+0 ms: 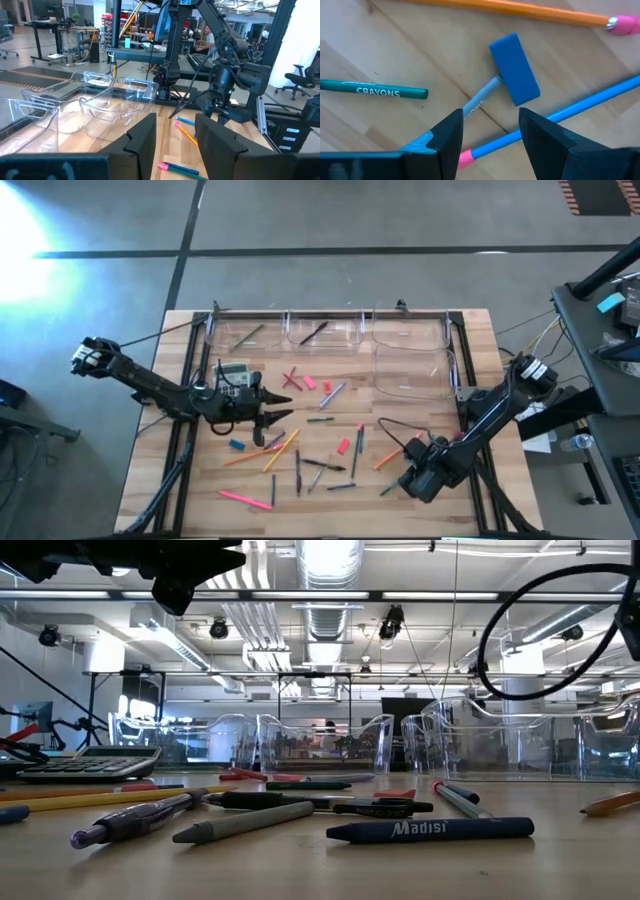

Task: Sort crayons/erasers/pens/pencils in bins
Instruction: Put the gray crayon into the bottom transparent bin

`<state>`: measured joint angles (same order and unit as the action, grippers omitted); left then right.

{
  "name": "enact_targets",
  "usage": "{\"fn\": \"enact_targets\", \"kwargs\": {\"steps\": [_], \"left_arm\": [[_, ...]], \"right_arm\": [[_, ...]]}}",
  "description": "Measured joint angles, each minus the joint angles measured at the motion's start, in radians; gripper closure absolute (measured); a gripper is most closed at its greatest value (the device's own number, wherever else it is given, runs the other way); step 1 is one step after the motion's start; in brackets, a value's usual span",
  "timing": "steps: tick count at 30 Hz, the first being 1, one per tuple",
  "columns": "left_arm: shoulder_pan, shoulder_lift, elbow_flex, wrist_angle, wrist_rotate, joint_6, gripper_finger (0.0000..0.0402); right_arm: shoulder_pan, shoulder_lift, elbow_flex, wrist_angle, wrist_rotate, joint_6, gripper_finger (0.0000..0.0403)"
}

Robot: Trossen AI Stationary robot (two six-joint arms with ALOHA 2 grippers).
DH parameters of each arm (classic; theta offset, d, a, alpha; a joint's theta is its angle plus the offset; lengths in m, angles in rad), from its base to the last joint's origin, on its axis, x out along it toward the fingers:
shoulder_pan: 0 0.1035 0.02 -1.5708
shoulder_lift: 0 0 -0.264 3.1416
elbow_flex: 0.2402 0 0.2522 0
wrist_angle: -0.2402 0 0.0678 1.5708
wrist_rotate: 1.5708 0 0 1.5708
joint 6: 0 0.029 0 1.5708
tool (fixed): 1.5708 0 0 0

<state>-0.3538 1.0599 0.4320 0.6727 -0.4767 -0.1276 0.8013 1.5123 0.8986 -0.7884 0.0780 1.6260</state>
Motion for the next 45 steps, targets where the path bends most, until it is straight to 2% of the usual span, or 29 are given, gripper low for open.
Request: {"fn": "enact_targets", "kwargs": {"steps": [18, 34, 41, 45], "left_arm": [[0.0, 0.0, 0.0, -0.002, 0.0, -0.019, 0.0279], [0.0, 0.0, 0.0, -0.003, 0.0, -0.019, 0.0279], [0.0, 0.0, 0.0, -0.003, 0.0, -0.019, 0.0279], [0.0, 0.0, 0.0, -0.003, 0.0, -0.019, 0.0279]], "right_arm": [[0.0, 0.07, -0.003, 0.061, 0.0, -0.003, 0.0229], [-0.001, 0.064, -0.004, 0.069, 0.001, -0.029, 0.0367], [-0.001, 0.048, -0.006, 0.076, 0.005, -0.038, 0.0386], [-0.001, 0.007, 0.003, 0.075, 0.048, -0.059, 0.0388]]}}
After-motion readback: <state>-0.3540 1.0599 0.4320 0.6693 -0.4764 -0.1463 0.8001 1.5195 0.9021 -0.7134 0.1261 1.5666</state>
